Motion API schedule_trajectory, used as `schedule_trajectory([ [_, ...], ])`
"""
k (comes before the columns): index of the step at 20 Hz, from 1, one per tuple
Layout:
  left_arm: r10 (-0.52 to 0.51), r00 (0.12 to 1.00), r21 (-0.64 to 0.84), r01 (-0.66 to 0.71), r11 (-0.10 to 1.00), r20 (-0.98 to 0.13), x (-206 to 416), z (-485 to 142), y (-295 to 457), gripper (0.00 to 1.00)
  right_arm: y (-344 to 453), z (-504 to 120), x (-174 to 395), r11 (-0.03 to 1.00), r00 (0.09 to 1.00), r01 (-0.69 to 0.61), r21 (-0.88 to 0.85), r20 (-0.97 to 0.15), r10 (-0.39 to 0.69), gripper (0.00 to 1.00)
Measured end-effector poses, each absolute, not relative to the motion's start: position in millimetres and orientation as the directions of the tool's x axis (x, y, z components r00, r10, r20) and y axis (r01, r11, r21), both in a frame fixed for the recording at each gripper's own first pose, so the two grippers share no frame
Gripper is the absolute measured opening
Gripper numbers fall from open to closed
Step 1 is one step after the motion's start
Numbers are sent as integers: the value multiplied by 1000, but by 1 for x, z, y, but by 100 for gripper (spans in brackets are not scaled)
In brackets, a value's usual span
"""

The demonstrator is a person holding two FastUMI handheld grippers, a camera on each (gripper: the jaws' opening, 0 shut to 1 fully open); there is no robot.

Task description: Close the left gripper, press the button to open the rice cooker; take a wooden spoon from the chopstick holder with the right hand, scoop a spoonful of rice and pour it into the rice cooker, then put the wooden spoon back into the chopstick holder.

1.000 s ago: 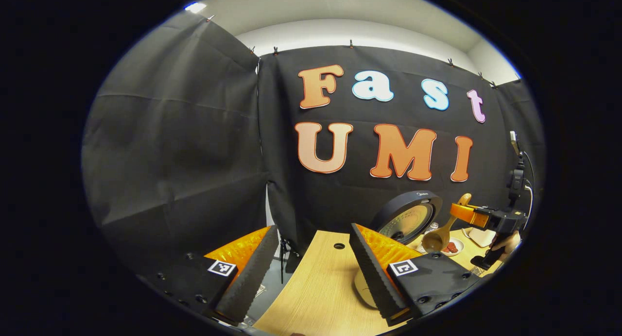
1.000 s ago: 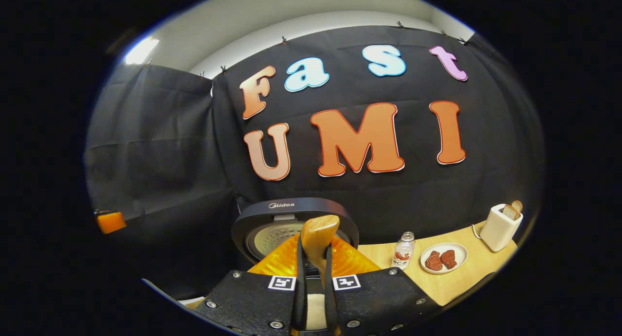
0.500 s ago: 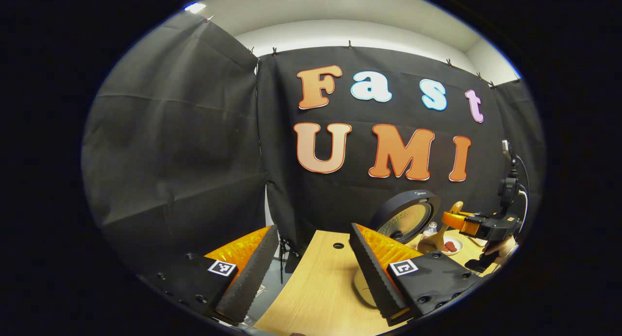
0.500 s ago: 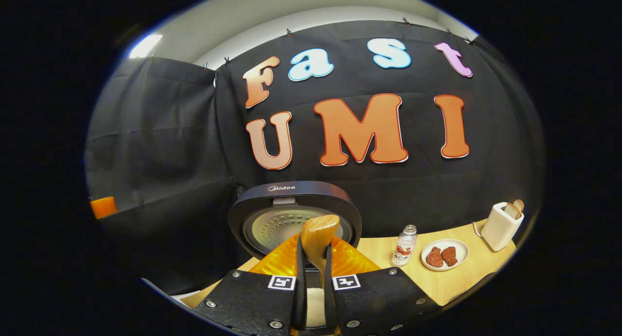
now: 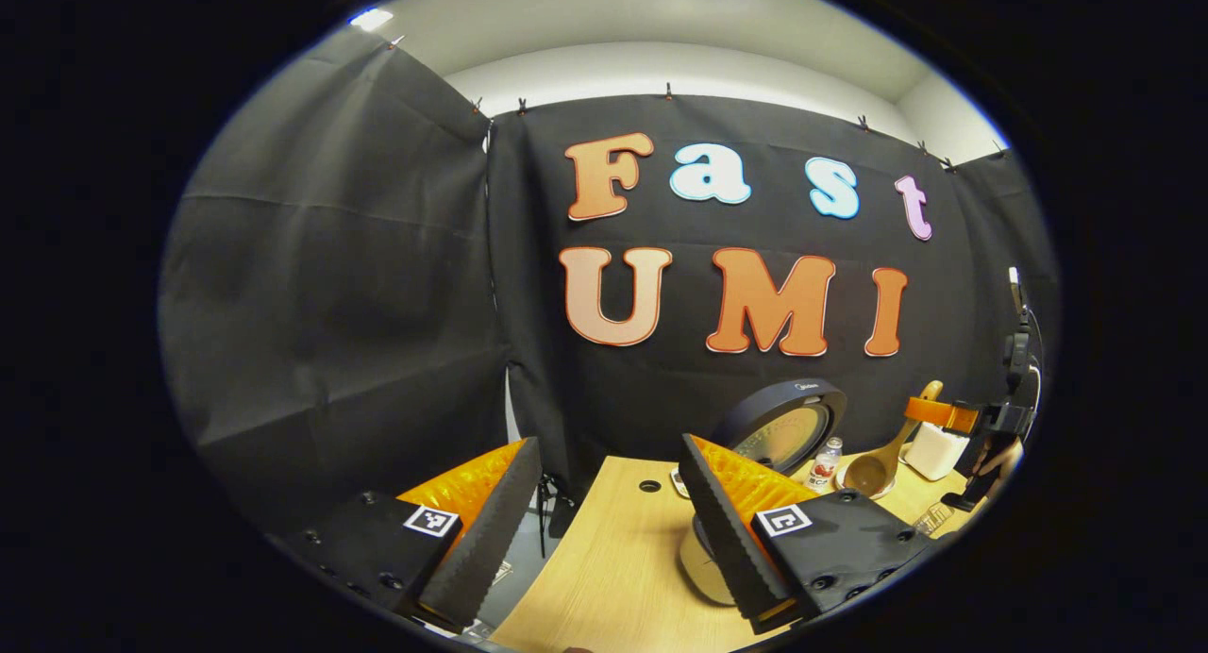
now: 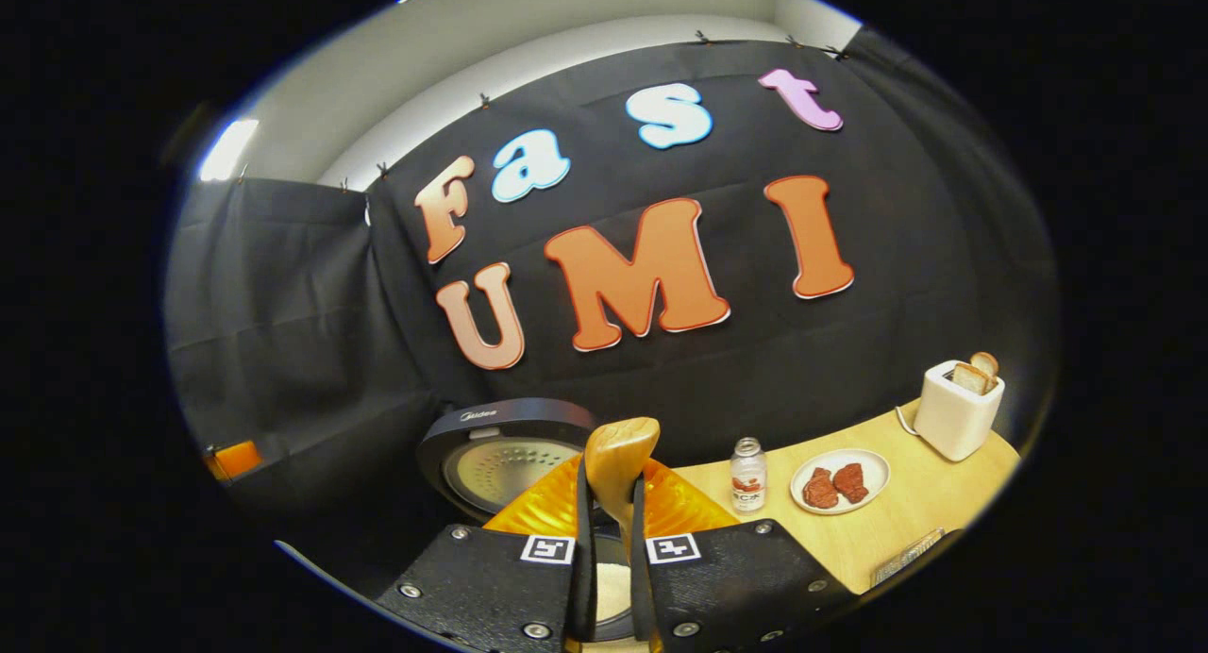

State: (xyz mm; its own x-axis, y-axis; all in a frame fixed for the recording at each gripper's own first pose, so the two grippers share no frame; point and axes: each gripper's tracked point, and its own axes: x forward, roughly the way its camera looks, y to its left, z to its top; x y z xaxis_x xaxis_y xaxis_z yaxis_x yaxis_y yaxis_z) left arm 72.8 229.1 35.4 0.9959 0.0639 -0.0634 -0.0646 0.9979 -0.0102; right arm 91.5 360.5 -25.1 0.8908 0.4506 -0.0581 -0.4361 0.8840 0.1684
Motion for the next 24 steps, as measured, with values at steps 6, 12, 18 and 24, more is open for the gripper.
schedule_trajectory([
  [6, 0, 998, -3, -1, 1000, -64, 89, 33, 188, 96, 260, -19, 93, 941, 952, -290, 174, -44, 302, 13],
  [12, -42, 997, -13, 41, 999, -62, 101, 34, 147, 96, 163, -26, 83, 972, 986, -145, 185, -56, 158, 13],
  [18, -41, 998, -27, 40, 999, -49, 100, 40, 115, 96, 100, -52, 78, 975, 992, -64, 215, -95, 86, 14],
  [24, 1, 999, 12, 0, 1000, -52, 83, 45, 99, 98, 69, -108, 94, 966, 981, -42, 254, -173, 88, 13],
])
